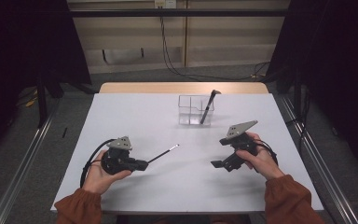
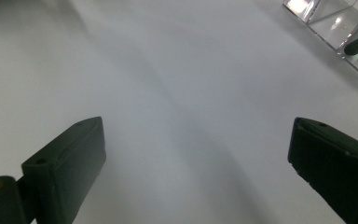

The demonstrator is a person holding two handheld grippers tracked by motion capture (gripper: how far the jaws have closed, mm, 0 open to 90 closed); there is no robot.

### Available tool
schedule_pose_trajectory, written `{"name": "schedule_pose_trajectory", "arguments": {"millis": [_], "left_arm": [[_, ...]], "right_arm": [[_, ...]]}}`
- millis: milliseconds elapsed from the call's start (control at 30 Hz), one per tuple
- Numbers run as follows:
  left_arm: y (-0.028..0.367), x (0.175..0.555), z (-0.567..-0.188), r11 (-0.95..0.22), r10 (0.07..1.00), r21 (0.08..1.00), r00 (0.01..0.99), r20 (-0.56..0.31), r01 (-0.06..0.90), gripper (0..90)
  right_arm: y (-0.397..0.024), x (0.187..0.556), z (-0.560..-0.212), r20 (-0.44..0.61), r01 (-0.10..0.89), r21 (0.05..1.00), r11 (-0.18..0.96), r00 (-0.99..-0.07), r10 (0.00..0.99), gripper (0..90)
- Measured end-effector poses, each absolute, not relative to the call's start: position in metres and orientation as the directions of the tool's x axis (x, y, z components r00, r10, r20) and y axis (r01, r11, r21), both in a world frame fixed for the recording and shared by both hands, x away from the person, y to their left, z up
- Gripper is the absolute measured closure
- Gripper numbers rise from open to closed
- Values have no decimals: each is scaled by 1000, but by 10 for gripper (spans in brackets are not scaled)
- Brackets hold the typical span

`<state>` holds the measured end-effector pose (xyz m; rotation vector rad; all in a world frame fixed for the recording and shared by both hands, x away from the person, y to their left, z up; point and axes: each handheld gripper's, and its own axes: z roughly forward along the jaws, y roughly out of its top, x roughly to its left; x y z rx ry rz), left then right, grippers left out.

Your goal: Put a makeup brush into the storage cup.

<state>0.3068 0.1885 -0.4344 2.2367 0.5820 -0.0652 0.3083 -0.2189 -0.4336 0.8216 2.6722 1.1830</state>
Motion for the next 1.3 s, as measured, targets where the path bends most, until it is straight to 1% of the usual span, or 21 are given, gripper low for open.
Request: {"name": "schedule_pose_trajectory", "arguments": {"millis": [233, 567, 800, 933, 1000, 1067, 1200, 1300], "left_arm": [[190, 307, -437, -540, 391, 720, 887, -245, 437, 856], [188, 306, -442, -488, 378, 763, 891, -253, 424, 856], [187, 305, -441, -449, 372, 791, 892, -257, 415, 856], [184, 304, -441, -438, 358, 807, 900, -249, 397, 856], [183, 304, -442, -425, 354, 816, 902, -249, 392, 856], [182, 303, -442, -412, 347, 828, 906, -245, 381, 856], [179, 301, -442, -389, 330, 851, 916, -229, 353, 856], [176, 300, -442, -365, 329, 863, 916, -232, 349, 856]], "right_arm": [[-224, 306, -437, 146, 449, 744, 495, -832, 535, 33], [-218, 300, -441, 183, 450, 771, 451, -835, 519, 36], [-214, 297, -446, 150, 404, 831, 383, -825, 545, 38], [-210, 295, -447, 155, 385, 856, 346, -828, 538, 32], [-208, 294, -447, 148, 366, 864, 346, -841, 520, 26], [-205, 294, -447, 133, 353, 870, 345, -840, 525, 26], [-200, 293, -448, 142, 342, 885, 318, -846, 515, 22], [-198, 293, -447, 151, 328, 901, 283, -849, 506, 26]]}}
